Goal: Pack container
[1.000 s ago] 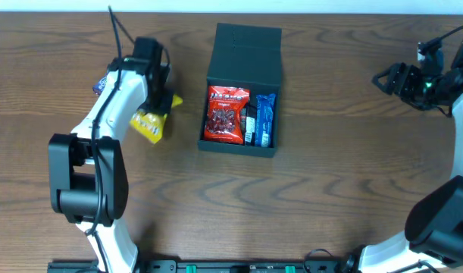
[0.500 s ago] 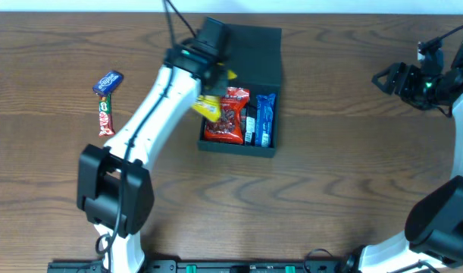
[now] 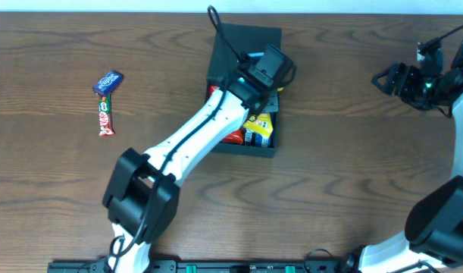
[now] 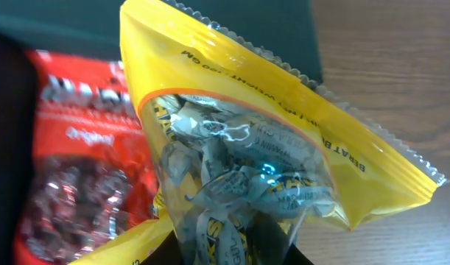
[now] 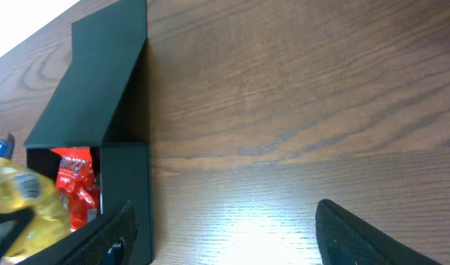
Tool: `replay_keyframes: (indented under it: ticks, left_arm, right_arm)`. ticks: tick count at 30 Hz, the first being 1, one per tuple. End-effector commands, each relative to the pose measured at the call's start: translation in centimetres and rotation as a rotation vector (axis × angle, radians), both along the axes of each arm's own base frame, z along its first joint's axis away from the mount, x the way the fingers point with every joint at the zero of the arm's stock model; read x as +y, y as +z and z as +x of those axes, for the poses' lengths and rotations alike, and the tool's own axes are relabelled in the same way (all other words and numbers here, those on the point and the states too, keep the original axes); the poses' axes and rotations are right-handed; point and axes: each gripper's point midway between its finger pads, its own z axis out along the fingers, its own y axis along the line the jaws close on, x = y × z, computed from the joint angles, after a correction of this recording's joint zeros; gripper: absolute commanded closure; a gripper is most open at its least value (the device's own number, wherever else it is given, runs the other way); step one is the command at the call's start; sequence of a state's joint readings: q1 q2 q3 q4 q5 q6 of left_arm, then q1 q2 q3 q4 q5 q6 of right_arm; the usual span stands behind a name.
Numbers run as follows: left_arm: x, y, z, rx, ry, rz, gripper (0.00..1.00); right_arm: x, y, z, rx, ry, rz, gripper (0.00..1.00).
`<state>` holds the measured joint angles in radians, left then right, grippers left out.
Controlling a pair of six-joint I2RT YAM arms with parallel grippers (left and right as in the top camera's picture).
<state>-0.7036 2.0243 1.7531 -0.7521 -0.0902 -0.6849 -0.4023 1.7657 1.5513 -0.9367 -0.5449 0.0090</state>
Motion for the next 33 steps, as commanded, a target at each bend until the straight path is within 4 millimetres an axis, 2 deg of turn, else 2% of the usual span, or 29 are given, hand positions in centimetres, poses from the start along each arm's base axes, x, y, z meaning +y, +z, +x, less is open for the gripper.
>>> replay_keyframes:
  ticks: [1,3,5,6,8,13,16,18,19,20,22,24,26,28,29,33]
  left_arm:
    - [-0.3,-0.8,0.2,0.022,0.117,-0.034,0.79]
    - [-0.5,-1.3,-0.1,0.032,0.127,-0.031,0.79]
    - [-0.7,-1.8,-0.3,0.043,0.135,-0.031,0.73]
    - [-0.7,-2.0,-0.4,0.051,0.146,-0.031,0.67]
    - [-1.0,-2.6,-0.6,0.072,0.152,-0.038,0.38]
    - [-1.3,-2.5,-0.8,0.08,0.129,-0.049,0.3]
    - [-1.1,-1.4,-0.4,0.045,0.088,-0.035,0.28]
    - [-0.5,0.0,0.2,-0.008,0.066,-0.006,0.26]
    - [0.1,0.9,0.5,-0.038,0.057,0.015,0.26]
    - [1.0,2.0,0.9,-0.078,0.056,0.046,0.25]
    - [3.7,4.7,1.6,-0.16,0.104,0.114,0.24]
    - [6.7,7.4,2.4,-0.213,0.163,0.132,0.17]
    - [9.6,9.3,3.2,-0.236,0.209,0.121,0.13]
    - [13.2,10.7,4.2,-0.248,0.289,0.118,0.12]
    - [16.0,11.1,4.8,-0.246,0.347,0.121,0.12]
    - [20.9,10.4,6.0,-0.195,0.372,0.133,0.11]
  right_arm:
    - [0.0,0.5,0.0,-0.019,0.019,-0.013,0.23]
    - [0.0,0.5,0.0,-0.019,0.019,-0.014,0.22]
    - [0.0,0.5,0.0,-0.02,0.019,-0.014,0.23]
    - [0.0,0.5,0.0,-0.02,0.019,-0.013,0.22]
    - [0.0,0.5,0.0,-0.02,0.019,-0.013,0.22]
    - [0.0,0.5,0.0,-0.019,0.019,-0.013,0.22]
    - [0.0,0.5,0.0,-0.018,0.019,-0.013,0.23]
    - [0.0,0.4,-0.1,-0.015,0.019,-0.011,0.28]
    - [0.1,0.4,-0.1,-0.012,0.02,-0.009,0.34]
    - [0.2,0.4,-0.2,-0.01,0.022,-0.002,0.42]
    - [0.9,0.5,-0.3,-0.009,0.04,0.023,0.73]
    - [2.4,0.8,-0.2,-0.017,0.075,0.062,0.97]
    - [4.4,1.1,-0.2,-0.031,0.141,0.085,0.99]
    - [6.7,1.1,-0.2,-0.038,0.221,0.081,0.99]
    - [8.7,1.1,-0.3,-0.042,0.287,0.073,0.98]
    - [14.7,1.1,-0.8,-0.059,0.467,0.054,0.99]
